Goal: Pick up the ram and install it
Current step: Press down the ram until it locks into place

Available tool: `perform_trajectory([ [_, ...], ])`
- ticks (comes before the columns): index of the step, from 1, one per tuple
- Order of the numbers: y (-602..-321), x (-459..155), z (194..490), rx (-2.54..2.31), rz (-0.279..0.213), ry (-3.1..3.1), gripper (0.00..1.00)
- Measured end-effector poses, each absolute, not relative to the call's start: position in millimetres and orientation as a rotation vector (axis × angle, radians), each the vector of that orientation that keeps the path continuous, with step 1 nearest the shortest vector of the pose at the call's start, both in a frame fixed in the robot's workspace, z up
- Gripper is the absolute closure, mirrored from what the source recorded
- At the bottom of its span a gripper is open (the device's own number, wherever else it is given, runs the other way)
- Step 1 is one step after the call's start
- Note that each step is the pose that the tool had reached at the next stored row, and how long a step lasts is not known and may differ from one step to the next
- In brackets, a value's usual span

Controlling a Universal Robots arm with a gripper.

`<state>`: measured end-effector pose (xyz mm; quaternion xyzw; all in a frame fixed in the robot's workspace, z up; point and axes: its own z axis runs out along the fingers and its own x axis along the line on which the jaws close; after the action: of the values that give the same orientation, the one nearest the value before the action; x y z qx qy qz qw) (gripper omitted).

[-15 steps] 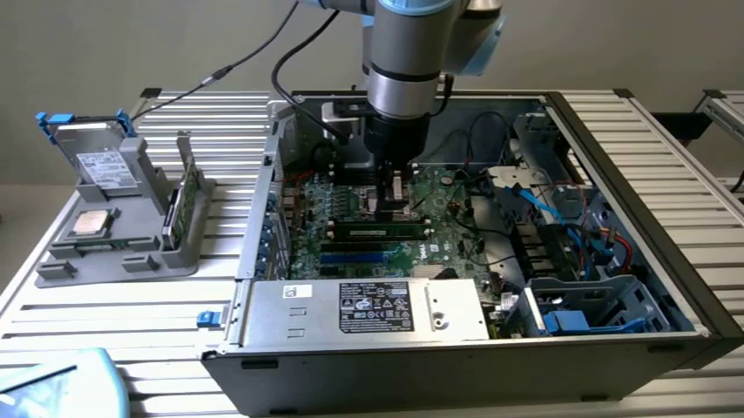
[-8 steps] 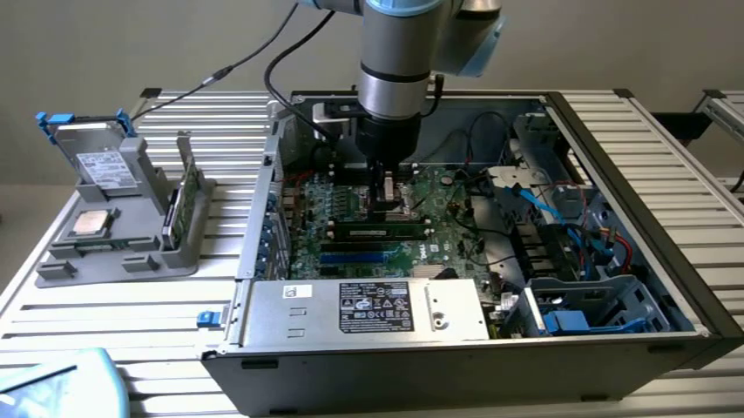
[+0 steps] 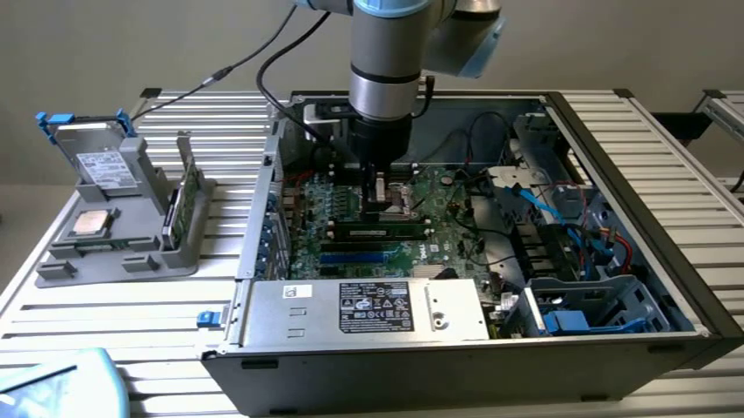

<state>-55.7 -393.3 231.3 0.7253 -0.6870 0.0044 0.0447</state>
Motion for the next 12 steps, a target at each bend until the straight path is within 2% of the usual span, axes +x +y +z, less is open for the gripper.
perform_trajectory([
  [12, -393.3, -58.8, 224.7, 2.216, 0.014, -2.099, 0.90],
])
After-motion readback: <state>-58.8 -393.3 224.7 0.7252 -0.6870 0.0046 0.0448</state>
